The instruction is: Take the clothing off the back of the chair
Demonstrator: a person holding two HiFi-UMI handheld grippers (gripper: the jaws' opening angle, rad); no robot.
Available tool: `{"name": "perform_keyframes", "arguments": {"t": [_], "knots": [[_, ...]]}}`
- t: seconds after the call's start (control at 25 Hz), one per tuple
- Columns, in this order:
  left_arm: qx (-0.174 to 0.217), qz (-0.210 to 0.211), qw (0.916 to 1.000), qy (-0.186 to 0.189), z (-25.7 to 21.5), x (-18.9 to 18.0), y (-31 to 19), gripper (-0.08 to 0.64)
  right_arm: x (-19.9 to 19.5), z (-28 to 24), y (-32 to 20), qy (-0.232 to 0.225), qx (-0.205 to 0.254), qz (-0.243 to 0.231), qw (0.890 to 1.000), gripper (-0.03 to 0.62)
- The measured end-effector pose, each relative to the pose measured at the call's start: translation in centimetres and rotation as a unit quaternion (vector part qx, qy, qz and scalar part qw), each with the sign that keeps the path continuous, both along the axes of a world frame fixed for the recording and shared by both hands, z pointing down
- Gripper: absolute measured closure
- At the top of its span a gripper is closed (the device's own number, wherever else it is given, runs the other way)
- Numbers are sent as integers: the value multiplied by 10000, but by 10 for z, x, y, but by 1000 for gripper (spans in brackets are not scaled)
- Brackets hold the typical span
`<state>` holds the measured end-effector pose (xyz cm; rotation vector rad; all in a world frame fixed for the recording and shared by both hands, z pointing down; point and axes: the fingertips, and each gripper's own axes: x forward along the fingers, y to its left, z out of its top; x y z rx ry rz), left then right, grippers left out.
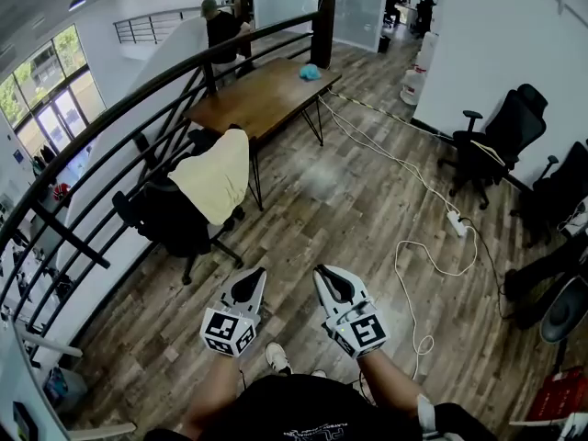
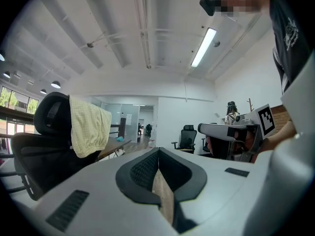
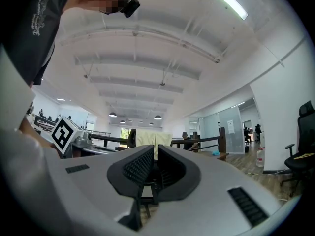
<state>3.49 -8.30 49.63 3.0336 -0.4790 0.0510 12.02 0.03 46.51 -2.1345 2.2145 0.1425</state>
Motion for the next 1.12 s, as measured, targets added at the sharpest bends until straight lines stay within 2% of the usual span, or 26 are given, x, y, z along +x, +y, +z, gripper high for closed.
{"name": "perform_keyframes", "arguments": {"t": [0.24,0.36,0.6,0.72,0.88,1.04,1.12], "knots": [[-37,-10,10000,43,3,2,-37,546,-1,2,-37,101,-102,-33,9999,554],[-43,-2,10000,88,2,3,-55,546,-3,6,-56,128,-384,-16,9992,554],[-34,22,9999,147,2,3,-86,546,-17,6,-94,462,-501,-145,9976,554],[-42,6,9998,185,0,-4,-102,546,-28,2,-111,415,-280,-236,9985,554],[-29,-31,9998,211,-4,-13,-118,546,-33,5,-126,430,-458,-220,9978,555],[-21,-71,9997,225,-3,-18,-133,546,-39,-6,-143,262,-96,-297,9992,555],[-29,-102,9996,256,-5,-20,-138,546,-40,0,-147,137,-302,-298,9990,554]]}}
